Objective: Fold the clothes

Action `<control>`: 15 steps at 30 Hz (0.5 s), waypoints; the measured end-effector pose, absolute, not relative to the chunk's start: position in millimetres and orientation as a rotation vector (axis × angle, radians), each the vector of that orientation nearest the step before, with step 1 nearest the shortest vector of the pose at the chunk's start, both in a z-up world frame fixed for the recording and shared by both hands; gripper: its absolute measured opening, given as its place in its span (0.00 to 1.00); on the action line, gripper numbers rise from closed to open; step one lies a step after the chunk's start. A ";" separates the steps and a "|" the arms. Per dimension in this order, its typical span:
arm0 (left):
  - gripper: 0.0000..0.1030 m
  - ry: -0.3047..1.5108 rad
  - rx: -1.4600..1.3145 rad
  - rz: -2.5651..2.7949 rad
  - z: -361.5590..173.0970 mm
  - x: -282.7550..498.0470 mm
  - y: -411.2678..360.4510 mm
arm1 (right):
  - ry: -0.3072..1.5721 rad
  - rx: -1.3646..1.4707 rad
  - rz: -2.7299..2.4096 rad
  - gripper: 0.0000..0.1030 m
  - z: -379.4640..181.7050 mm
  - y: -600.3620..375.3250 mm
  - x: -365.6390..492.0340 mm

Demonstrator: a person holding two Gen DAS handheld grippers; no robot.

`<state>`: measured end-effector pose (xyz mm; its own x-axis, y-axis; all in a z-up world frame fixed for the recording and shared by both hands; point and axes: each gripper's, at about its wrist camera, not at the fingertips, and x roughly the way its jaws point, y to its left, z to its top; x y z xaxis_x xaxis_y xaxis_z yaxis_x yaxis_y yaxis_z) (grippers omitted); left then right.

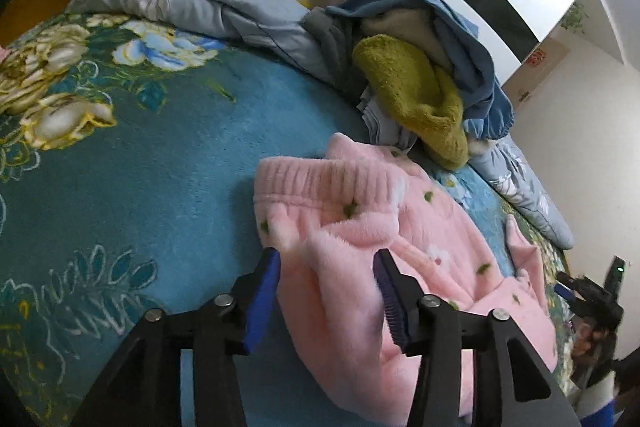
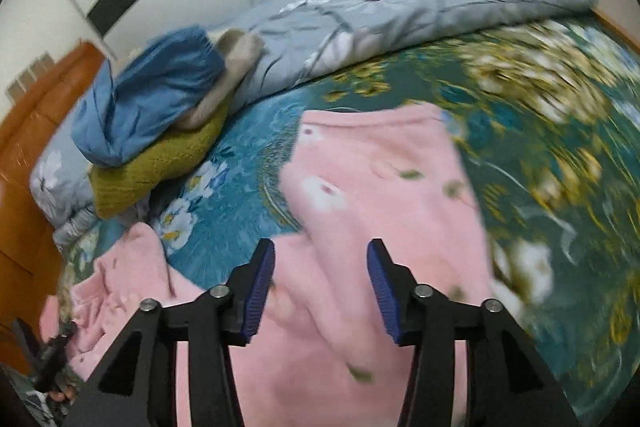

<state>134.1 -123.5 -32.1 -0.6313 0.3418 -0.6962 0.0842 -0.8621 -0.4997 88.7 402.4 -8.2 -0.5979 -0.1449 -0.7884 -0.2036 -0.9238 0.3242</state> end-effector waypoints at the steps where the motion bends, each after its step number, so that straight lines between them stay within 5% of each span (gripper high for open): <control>1: 0.54 -0.758 -1.283 2.592 -33.6 130.7 -121.7 | 0.557 -1.420 2.710 0.53 -11.5 394.8 76.7; 11: 0.53 -0.702 -1.421 2.588 -43.9 116.6 -100.4 | 0.375 -1.594 2.574 0.49 -50.9 382.4 24.4; 13: 0.38 -0.719 -1.418 2.589 -45.5 115.7 -100.9 | 0.386 -1.609 2.551 0.22 -52.8 386.1 23.1; 15: 0.19 -0.777 -1.425 2.576 -48.6 113.9 -104.2 | 0.419 -1.614 2.544 0.10 -53.7 392.1 23.5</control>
<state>113.9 -104.2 -48.6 -0.5579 0.3205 -0.7655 0.1561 -0.8654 -0.4761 23.5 392.1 -53.7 -0.4331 -0.0622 -0.8992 -0.2295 -0.9571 0.1768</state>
